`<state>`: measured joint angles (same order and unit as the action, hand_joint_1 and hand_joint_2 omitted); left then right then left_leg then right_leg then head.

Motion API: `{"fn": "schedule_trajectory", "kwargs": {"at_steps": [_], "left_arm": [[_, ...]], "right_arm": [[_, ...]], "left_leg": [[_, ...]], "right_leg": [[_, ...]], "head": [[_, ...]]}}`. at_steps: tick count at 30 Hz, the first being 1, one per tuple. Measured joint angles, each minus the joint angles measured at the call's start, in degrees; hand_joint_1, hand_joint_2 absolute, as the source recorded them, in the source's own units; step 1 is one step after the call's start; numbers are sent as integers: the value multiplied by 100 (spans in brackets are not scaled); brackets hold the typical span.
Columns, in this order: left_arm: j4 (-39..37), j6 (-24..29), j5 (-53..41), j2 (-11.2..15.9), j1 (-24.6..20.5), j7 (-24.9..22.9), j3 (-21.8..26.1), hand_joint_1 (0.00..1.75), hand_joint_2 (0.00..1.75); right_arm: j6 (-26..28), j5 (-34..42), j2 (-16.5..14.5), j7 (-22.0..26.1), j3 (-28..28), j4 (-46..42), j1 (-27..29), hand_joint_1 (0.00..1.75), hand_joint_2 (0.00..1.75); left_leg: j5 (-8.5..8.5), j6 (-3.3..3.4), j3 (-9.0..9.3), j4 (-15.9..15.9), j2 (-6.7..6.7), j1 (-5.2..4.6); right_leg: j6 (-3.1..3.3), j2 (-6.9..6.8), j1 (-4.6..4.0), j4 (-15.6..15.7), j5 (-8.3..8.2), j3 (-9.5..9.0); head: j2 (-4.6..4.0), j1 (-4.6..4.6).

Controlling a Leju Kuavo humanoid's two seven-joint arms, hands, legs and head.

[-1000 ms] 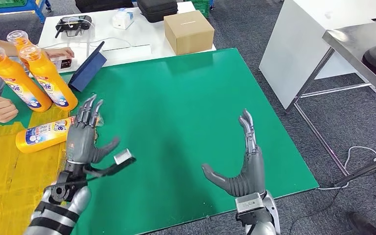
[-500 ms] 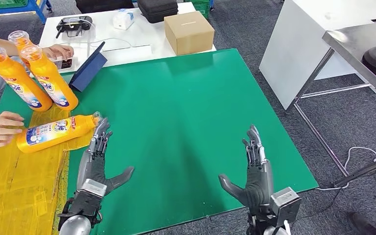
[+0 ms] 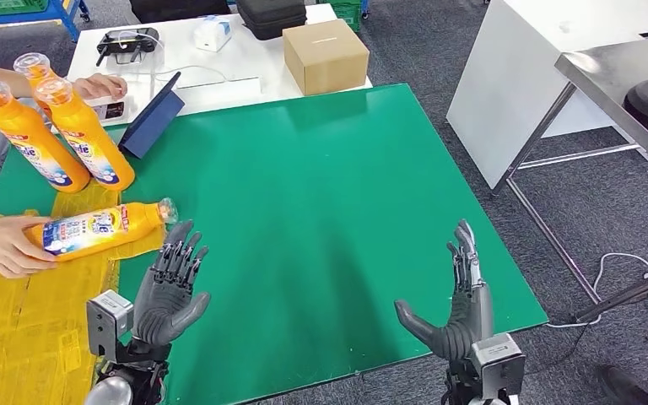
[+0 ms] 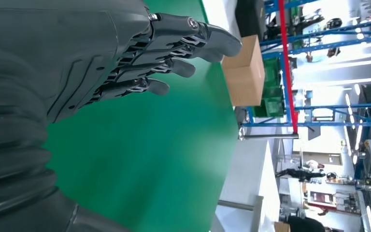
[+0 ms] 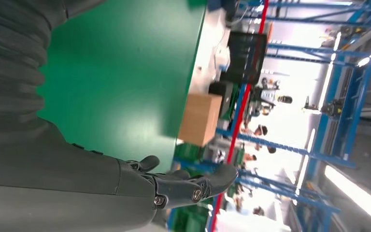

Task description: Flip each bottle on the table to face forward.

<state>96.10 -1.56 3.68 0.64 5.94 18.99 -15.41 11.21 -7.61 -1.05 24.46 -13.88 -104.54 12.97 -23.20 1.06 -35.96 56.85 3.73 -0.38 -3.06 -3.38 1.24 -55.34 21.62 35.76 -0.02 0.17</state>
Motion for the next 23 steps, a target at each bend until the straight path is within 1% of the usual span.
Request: {"fn": "schedule_trajectory", "kwargs": {"at_steps": [4, 11, 15, 23], "left_arm": [[18, 170, -108, 2, 34, 65, 125, 0, 175], [223, 678, -849, 5, 238, 294, 341, 0, 175], [352, 720, -1037, 6, 405, 421, 478, 0, 175], [513, 639, -1243, 5, 664, 489, 711, 0, 175]], "right_arm": [[280, -266, -1, 3, 0, 0, -27, 0, 175], [565, -480, -7, -34, 24, 0, -107, 0, 175], [579, -558, -7, -54, 101, 0, -113, 0, 175], [571, -719, -9, -51, 256, -7, -105, 0, 175]], "left_leg": [[0, 0, 0, 0, 0, -1], [-1, 0, 0, 0, -2, -1], [-1, 0, 0, 0, -2, -1], [-1, 0, 0, 0, -1, -1]], "right_leg": [[-1, 0, 1, 0, 0, -2], [0, 0, 1, 0, 0, -2], [0, 0, 1, 0, 1, -1], [0, 0, 1, 0, 1, -1]], "head": [[0, -1], [0, -1], [0, 0], [0, -1]]}}
